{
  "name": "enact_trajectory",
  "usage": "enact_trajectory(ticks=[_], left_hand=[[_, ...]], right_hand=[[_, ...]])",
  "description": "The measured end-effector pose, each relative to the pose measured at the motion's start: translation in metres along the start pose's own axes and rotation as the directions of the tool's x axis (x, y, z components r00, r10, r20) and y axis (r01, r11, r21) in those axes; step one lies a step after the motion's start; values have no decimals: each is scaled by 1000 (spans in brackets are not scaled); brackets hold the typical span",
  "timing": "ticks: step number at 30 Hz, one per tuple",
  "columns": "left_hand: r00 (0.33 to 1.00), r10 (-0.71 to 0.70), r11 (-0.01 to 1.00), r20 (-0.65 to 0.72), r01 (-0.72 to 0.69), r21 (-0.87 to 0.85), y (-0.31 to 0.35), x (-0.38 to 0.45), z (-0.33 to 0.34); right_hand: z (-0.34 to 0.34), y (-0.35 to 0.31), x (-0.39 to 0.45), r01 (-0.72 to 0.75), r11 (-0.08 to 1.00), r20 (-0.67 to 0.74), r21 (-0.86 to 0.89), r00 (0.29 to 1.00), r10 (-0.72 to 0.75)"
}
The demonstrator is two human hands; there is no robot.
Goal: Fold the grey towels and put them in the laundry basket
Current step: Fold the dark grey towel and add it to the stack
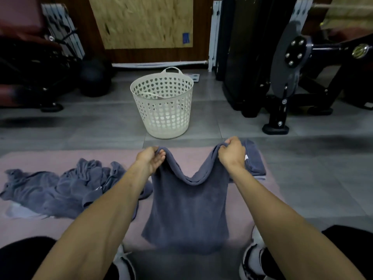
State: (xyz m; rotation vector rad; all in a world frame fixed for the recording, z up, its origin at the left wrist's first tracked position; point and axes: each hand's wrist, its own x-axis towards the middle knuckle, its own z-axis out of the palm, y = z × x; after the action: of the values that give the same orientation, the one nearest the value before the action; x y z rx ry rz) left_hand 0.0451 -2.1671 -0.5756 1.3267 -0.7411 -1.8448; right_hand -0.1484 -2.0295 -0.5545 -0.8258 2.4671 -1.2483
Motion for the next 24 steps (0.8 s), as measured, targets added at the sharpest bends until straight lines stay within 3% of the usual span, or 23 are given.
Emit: enact_trajectory(ticks=[5,8,16,21,24], left_hand=[[985,160,949,71,-134,-284,47,14,26],[980,199,929,24,-180,-324,53,15,21],[995,-18,995,-102,8,-99,-45,4,-59],[936,-221,975,-274,222,-26,-113,-20,-143],[922,-247,966,-298,258,-1,-126,-24,-154]], right_hand=[[-13,-34,38,185,967,-181,176,971,-153],[-15,-34,36,192,964,-212,182,965,-153],[20,71,-35,-66,986,-50,155,996,75],[21,160,-98,-190,980,62,-59,979,193],[24,181,-113,-223,959,138,-174,959,248]])
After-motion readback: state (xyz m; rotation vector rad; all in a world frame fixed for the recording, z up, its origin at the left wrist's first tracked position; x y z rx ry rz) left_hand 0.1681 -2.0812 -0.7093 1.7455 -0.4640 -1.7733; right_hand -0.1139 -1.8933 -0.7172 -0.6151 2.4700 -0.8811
